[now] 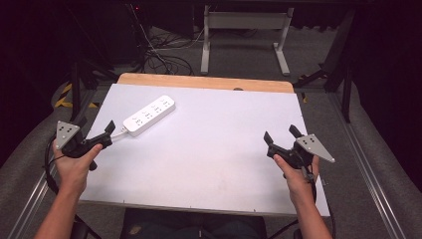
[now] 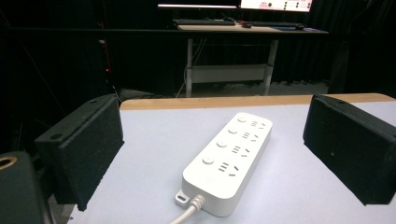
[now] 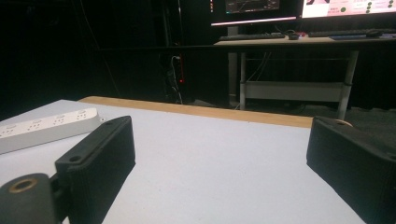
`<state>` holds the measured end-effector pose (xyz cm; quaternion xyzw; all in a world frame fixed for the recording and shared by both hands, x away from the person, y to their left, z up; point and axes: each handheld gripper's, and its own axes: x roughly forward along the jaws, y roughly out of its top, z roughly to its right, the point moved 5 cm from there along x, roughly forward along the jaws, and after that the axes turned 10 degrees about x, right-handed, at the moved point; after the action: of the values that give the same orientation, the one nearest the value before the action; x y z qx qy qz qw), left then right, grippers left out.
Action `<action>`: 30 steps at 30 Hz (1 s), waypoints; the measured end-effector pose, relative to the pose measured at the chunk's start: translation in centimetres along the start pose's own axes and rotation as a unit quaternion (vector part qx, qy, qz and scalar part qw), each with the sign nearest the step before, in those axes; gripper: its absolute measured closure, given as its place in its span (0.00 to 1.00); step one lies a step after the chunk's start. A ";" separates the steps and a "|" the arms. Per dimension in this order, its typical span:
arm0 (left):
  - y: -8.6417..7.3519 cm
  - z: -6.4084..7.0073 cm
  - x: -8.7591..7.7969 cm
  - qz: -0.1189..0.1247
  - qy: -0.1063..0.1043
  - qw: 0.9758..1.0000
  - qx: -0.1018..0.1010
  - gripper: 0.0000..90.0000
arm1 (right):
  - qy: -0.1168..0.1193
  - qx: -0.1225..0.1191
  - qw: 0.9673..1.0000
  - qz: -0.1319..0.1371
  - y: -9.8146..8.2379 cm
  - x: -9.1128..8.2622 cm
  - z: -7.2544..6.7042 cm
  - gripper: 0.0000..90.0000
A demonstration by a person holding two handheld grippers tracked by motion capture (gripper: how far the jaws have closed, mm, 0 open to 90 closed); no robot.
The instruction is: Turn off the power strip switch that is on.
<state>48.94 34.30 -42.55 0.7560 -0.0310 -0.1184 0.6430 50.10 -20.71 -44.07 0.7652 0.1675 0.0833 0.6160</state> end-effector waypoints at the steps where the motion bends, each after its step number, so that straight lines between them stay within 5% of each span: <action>1: 0.0 0.0 -0.1 -0.001 -0.001 1.000 0.002 0.06 | -0.001 -0.001 1.000 0.000 0.0 0.0 0.0 0.09; 30: -0.2 -0.2 0.0 -0.003 -0.001 1.000 0.000 0.08 | -0.009 -0.004 1.000 0.000 0.1 -0.3 0.2 0.09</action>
<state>48.97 34.58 -42.73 0.7560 -0.0300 -0.1212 0.6426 49.85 -20.99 -44.03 0.7635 0.1616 0.0766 0.6206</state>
